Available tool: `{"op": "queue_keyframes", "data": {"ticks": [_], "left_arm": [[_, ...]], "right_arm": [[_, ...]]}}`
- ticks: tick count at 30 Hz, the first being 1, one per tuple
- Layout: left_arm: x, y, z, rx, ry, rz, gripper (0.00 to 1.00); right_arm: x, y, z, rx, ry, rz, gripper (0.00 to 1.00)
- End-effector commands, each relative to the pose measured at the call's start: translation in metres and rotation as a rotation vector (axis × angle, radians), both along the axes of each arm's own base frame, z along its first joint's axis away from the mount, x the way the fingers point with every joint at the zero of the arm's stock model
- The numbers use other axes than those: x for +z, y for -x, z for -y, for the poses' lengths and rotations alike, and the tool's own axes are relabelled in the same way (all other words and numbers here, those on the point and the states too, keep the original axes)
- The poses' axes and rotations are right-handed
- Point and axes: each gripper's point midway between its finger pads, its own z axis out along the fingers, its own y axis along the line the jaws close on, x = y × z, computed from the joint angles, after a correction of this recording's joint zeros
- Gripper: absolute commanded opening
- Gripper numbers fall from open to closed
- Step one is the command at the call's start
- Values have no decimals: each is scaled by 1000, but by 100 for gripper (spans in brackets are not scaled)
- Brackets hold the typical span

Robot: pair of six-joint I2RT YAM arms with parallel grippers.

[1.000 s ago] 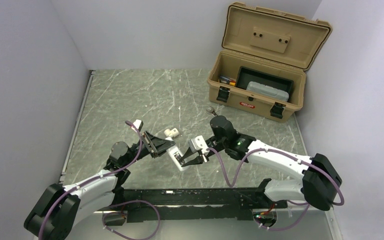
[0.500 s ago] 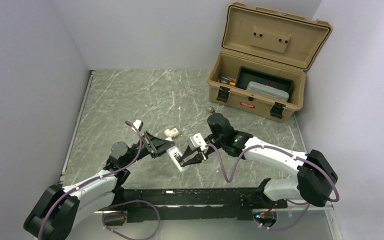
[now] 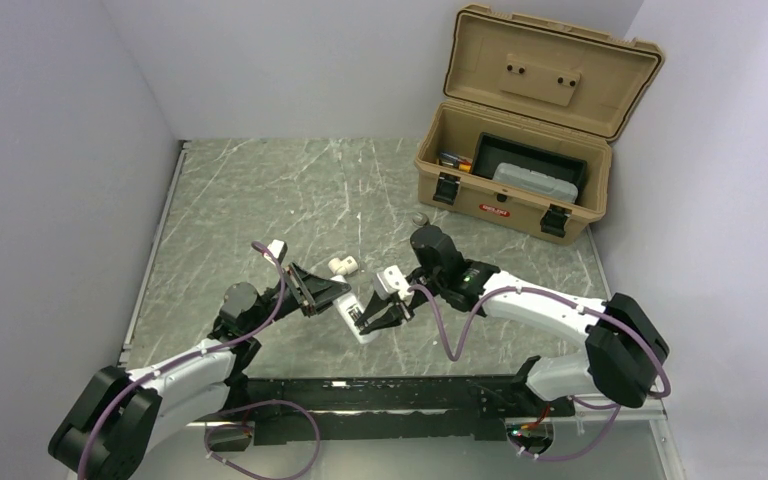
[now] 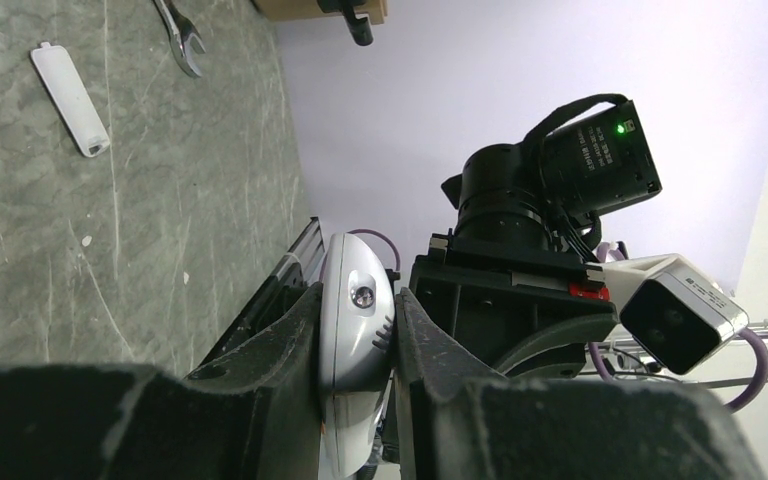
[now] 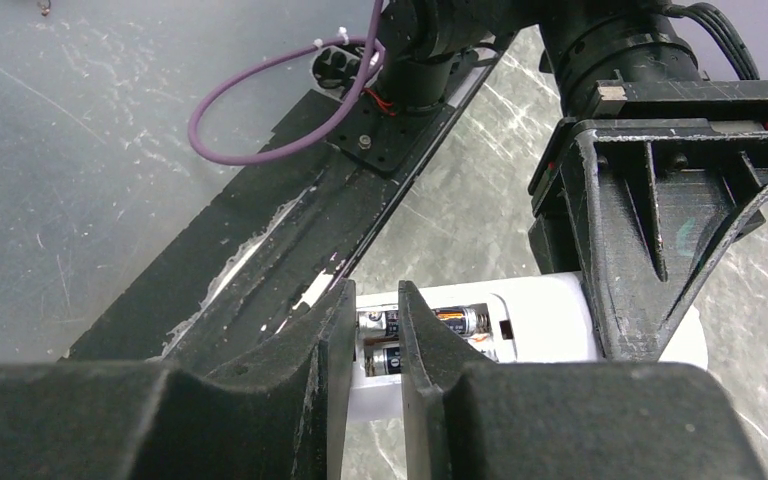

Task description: Load the batteries into the remote control

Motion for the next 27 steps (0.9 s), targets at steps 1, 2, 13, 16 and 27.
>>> {"op": "queue_keyframes", "data": {"ticks": [1, 2, 13, 16, 27], "left_arm": [[38, 9, 2, -37, 98, 104, 0], [39, 10, 1, -38, 100, 104, 0], [48, 14, 1, -49, 122, 123, 0], [49, 15, 1, -48, 127, 125, 0], [52, 15, 1, -49, 137, 129, 0]], "right_arm": [[5, -10, -4, 0, -27, 35, 23], [5, -11, -3, 2, -29, 33, 23], [5, -16, -8, 11, -26, 15, 20], [3, -18, -9, 9, -18, 11, 19], [-16, -21, -6, -6, 91, -8, 11]]}}
